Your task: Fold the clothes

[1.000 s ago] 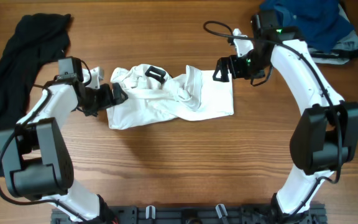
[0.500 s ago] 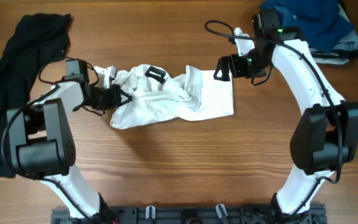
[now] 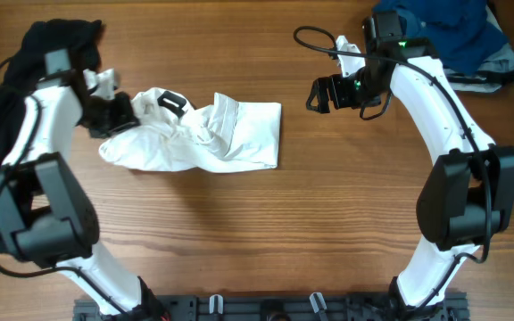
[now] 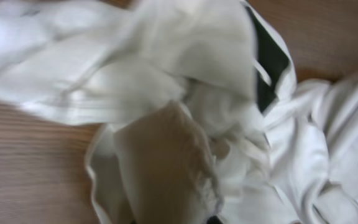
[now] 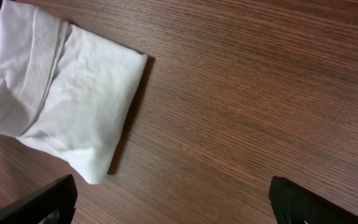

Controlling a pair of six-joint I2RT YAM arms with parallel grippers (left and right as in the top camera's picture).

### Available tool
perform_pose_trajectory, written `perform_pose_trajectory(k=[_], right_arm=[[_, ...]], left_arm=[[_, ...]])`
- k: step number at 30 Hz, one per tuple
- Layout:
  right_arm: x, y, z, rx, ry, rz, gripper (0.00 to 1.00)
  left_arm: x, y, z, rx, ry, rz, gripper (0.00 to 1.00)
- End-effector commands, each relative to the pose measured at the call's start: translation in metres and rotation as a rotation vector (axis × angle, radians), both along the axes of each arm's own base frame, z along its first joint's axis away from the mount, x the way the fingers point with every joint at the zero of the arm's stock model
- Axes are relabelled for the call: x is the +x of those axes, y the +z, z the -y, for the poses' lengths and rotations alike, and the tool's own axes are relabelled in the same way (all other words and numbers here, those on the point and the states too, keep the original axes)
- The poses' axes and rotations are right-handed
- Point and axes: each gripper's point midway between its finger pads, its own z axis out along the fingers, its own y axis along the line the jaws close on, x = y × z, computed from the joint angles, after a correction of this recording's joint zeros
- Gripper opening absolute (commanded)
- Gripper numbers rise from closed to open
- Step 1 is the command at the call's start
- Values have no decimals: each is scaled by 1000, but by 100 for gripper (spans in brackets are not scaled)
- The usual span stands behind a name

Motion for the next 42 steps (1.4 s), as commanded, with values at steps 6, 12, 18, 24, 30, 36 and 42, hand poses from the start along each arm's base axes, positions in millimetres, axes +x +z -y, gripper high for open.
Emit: perform_pose_trajectory(k=[6,12,18,24,30,36,42], right_arm=[[7,11,10,-23,-24,37,100],[9,11,19,-19,-64,29,100],[21,14,30,5,-169,38,99],[35,20,70,73,-278,58,99],[42,26,95,126,-328,79,100],[30,43,43,281,-63,128,98],[8,38,-79,175,254,207,96]], left_arm=[[-10,55,188,56,-498,135,4],[-34,56,255,101,-617,171,4],[-26,65,286,64,-636,270,4],[-46,76,329,-71,-729,300,37],[-51,106,376,-193,-768,419,100],[50,193,238,-187,-250,552,100],[86,170,69,-92,162,452,100]])
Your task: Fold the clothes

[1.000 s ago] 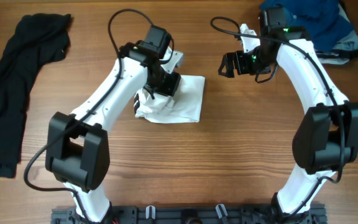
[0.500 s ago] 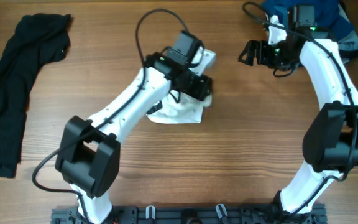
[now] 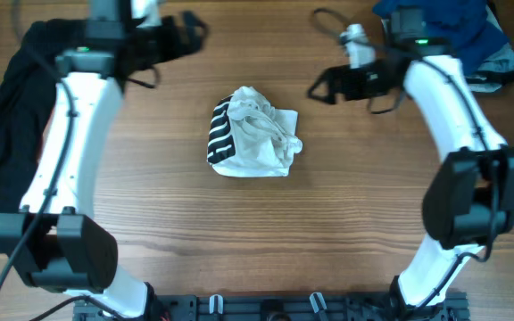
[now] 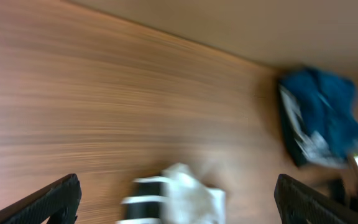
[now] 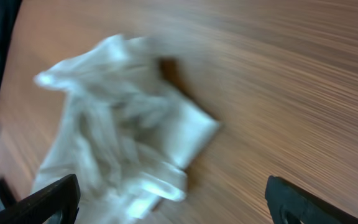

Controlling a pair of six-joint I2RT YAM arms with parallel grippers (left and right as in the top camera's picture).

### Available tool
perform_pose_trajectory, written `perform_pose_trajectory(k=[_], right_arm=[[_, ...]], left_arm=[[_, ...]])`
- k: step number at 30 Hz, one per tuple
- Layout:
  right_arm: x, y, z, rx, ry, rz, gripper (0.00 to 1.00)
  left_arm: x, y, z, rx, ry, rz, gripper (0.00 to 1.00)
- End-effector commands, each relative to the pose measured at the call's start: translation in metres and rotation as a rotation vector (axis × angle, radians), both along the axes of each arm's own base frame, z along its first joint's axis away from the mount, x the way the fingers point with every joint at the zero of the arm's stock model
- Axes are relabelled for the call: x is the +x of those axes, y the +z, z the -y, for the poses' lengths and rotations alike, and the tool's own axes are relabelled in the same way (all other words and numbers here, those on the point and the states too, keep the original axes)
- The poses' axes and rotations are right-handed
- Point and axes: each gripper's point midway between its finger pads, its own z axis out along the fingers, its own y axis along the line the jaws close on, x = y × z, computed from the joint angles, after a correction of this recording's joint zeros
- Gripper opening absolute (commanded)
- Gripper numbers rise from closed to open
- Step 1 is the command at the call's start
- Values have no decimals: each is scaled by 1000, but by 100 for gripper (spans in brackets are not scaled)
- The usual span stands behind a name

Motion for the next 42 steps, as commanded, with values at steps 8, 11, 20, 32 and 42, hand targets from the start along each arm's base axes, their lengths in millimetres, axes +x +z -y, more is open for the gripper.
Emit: perform_pose_trajectory(k=[8,11,20,32,42], right_arm=[[5,10,-166,-199,-56,331,97],[6,-26,-167,-305,-65,328,95],[2,-32,-114,-489,-136,248,9],[-11,-33,29,-423,-301,-92,18],[-85,19,-35,-85,97,-205,96]], left_arm=[[-5,-59,-90,149,285,-205,100],[-5,-60,-91,157,286,-207,100],[-13,-65,-91,160,283,-245,100],[-10,-63,-93,200,256,-220,100],[-9,-63,-93,199,257,-216,100]])
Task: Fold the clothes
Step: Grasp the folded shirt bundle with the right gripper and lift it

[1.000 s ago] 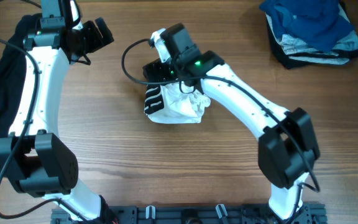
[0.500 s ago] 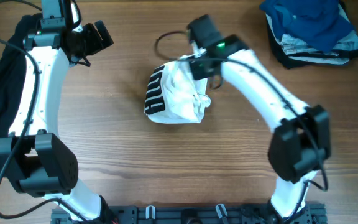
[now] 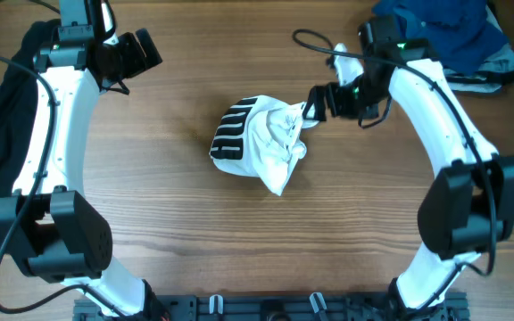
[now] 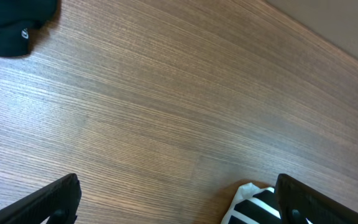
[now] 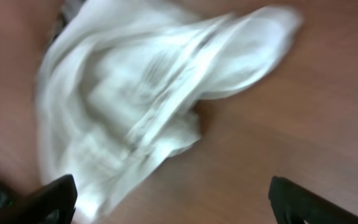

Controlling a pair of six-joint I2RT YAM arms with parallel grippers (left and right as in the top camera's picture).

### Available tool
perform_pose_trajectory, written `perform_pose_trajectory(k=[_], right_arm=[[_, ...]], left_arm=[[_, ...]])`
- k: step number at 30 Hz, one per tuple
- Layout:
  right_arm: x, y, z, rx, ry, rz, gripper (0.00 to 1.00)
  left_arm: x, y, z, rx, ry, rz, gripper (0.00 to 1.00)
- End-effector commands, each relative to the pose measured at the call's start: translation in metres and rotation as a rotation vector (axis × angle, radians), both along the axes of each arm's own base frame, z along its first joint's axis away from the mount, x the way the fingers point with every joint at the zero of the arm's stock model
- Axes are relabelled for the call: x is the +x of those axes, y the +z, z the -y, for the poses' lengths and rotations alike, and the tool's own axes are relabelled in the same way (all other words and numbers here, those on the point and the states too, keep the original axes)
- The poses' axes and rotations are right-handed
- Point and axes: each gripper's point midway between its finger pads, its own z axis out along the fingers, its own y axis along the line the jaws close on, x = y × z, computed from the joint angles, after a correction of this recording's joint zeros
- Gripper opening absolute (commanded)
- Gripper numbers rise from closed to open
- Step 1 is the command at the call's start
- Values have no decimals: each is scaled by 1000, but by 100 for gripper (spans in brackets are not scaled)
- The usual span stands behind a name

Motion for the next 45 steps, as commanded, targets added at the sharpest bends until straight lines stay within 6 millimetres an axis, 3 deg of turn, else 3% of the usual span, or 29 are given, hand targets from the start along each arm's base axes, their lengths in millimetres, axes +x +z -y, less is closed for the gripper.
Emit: perform_pose_trajectory(k=[1,6,8,11,13,14,15,20,22,23,24,26,30,33,37,39,45], right_arm=[[-37,16,-52,95,217,14,95],[-72,-41,-68,34,296,-46,77],[-85,-55,-72,36,319,-64,75],[-87,-62,-80,40,326,-50,56],[-82,-61,-89,54,335,-16,19],[-83,-61,-88,49,325,-23,6],[-87,-65,-83,25,307,-48,4],[-153,-113,-46,-82,237,-294,4],[-166,-115,-40,-100,229,-347,4],[-168,-114,-39,-104,225,-357,22],[-167,-112,-40,-98,212,-356,54],[-156,-96,-47,-67,214,-309,68],[-115,-36,-51,-20,159,-70,75],[-68,-18,-32,-12,27,102,70],[-50,-59,-31,-21,6,61,73],[-48,-96,-31,-40,3,-6,79],[-40,-148,-45,27,42,-51,86]], left_arm=[[2,-2,-4,19,-7,0,100],[2,-2,-4,19,-7,-1,100],[2,-2,-4,19,-7,-1,100],[2,-2,-4,19,-7,-1,100],[1,-3,-4,19,-7,-5,100],[1,-3,-4,18,-7,-7,100],[0,-3,-4,18,-7,-7,100],[0,-3,-4,19,-7,-7,100],[0,-3,-4,19,-8,-7,100],[0,-3,-4,21,-10,-7,100],[1,-3,-4,22,-10,-7,100],[1,-3,-5,27,-7,-3,100],[2,-3,-8,40,1,-2,100],[2,-2,-8,41,1,-1,100],[2,-2,-8,41,1,1,100],[2,-2,-8,40,1,1,100],[2,-3,-8,40,2,-2,100]])
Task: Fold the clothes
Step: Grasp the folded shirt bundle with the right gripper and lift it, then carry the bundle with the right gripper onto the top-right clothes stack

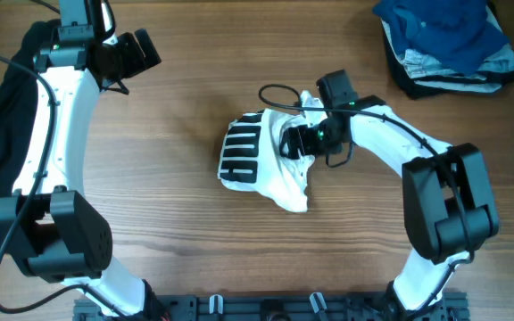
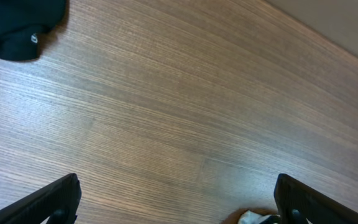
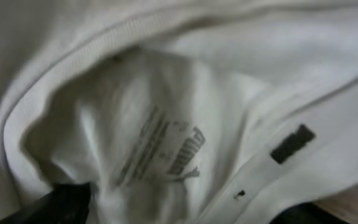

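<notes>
A white garment (image 1: 270,169) with a black striped print lies bunched at the table's centre. My right gripper (image 1: 293,141) is pushed into its upper right part. The right wrist view is filled with white cloth and a printed neck label (image 3: 166,149). The right gripper (image 3: 179,211) stands open, its dark fingers (image 3: 61,202) wide apart with fabric between them. My left gripper (image 1: 139,49) hangs open over bare wood at the far left; its fingertips (image 2: 55,199) frame the table, and a scrap of the garment (image 2: 253,218) shows at the bottom edge.
A stack of blue and grey clothes (image 1: 444,40) sits at the back right corner. A black garment (image 1: 3,116) lies along the left edge and also shows as a dark cloth (image 2: 17,25) in the left wrist view. Wooden table (image 1: 150,223).
My right gripper has moved from the garment's upper right edge down and left into the cloth. The garment lies a little lower and further right. The left arm has not moved.
The garment first lay spread out left of centre with my left gripper at its left end. Then it lay bunched at the centre with both grippers open and away from it. My right gripper then reached its edge and is now pressed into it.
</notes>
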Controlling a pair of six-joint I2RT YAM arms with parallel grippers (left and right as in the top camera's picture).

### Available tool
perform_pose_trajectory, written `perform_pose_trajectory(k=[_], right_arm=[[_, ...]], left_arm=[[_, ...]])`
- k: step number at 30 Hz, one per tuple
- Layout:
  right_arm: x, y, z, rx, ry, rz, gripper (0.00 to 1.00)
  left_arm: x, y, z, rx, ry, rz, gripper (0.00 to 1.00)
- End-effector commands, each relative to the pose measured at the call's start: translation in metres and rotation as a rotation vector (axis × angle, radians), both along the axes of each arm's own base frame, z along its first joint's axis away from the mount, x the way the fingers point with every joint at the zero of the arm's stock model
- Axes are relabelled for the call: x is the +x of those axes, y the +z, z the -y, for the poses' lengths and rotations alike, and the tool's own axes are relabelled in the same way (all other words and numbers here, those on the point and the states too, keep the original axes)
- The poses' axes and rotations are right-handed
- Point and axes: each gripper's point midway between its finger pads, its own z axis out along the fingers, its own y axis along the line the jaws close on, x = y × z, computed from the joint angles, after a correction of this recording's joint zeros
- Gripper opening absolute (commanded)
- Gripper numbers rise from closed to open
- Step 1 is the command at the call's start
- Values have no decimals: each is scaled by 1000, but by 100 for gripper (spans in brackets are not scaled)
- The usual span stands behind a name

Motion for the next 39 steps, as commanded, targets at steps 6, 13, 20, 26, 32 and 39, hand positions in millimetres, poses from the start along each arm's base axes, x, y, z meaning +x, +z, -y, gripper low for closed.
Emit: perform_pose_trajectory(k=[6,13,20,26,32,39], right_arm=[[-25,-19,-24,161,249,-53,55],[40,83,-20,545,149,24,5],[106,155,8,675,73,230,4],[199,246,87,634,-219,548,4],[252,284,242,469,-645,870,4],[269,253,331,358,-906,933,4]], left_arm=[[3,-2,-4,17,-4,3,100],[2,-2,-3,16,-5,-1,100],[2,-2,-3,17,-5,0,100],[2,-4,-3,16,-5,-4,100],[6,-12,-4,15,-5,-17,100],[11,-18,-4,14,-2,-13,100]])
